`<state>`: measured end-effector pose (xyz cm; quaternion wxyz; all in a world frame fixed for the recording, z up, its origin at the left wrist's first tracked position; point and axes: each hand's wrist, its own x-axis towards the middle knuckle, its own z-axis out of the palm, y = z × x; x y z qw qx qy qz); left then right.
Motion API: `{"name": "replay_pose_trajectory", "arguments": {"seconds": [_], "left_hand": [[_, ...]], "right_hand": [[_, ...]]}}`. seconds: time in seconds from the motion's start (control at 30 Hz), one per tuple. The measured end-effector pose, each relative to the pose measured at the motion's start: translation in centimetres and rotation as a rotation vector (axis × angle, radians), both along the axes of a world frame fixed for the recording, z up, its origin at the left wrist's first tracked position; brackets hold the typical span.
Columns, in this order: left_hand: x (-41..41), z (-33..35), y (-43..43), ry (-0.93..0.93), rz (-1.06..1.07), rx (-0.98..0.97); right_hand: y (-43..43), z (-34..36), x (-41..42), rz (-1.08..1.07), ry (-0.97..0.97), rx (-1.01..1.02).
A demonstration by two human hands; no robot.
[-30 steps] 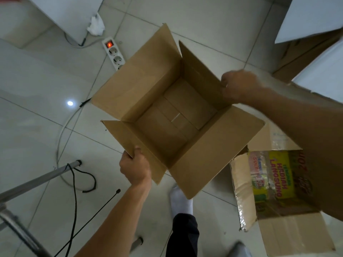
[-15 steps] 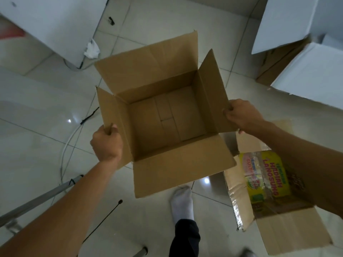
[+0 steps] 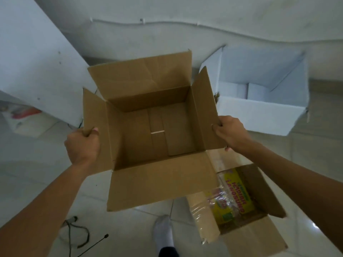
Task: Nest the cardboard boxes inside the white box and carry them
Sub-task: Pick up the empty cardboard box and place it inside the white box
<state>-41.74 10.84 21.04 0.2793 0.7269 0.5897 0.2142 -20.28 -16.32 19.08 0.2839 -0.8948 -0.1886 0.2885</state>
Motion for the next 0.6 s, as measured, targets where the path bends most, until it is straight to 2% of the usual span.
{"name": "replay_pose_trajectory", "arguments": {"seconds": [0.27,0.6], "left_hand": [[9.8,8.4,-8.3,-0.076,-0.144,-0.001],[28.1,8.5,-11.3,-0.175,-0.321,-0.057]], "right_hand": [[-11.4,8.6,7.1,-0.167,-0.077,0.095],[-17.4,10.6,19.0,-0.375,-0.249,0.019]]}}
